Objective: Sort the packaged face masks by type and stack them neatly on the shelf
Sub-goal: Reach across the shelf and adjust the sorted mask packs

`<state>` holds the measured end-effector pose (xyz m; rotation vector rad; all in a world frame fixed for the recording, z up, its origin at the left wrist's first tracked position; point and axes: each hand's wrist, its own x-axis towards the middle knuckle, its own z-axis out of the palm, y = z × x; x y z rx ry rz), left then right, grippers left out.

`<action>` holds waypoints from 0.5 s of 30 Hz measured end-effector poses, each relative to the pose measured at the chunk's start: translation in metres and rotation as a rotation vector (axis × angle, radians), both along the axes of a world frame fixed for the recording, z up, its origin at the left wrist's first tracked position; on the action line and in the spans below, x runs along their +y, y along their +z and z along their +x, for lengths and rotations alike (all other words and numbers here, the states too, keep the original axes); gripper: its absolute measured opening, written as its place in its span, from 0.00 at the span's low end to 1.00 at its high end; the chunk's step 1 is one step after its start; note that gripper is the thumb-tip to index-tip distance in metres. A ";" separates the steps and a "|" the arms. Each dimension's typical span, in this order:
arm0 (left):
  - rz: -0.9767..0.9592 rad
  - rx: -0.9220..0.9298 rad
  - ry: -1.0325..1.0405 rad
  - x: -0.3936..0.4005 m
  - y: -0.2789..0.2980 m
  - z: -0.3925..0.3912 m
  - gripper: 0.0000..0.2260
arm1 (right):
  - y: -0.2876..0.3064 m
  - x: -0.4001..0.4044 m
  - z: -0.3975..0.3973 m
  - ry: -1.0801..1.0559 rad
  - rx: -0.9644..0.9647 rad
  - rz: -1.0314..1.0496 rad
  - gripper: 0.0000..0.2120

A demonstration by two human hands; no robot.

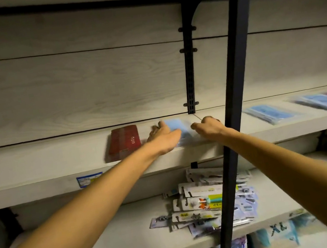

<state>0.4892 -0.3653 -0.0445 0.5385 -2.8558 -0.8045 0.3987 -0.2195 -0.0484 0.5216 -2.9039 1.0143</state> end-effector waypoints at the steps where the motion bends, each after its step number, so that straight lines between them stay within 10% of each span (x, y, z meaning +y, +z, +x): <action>1: -0.034 -0.048 0.024 0.005 -0.006 -0.002 0.35 | -0.001 0.000 -0.001 0.019 0.002 0.003 0.14; 15: -0.005 0.044 0.157 0.017 -0.027 0.000 0.34 | -0.026 0.009 -0.003 0.230 -0.003 -0.114 0.12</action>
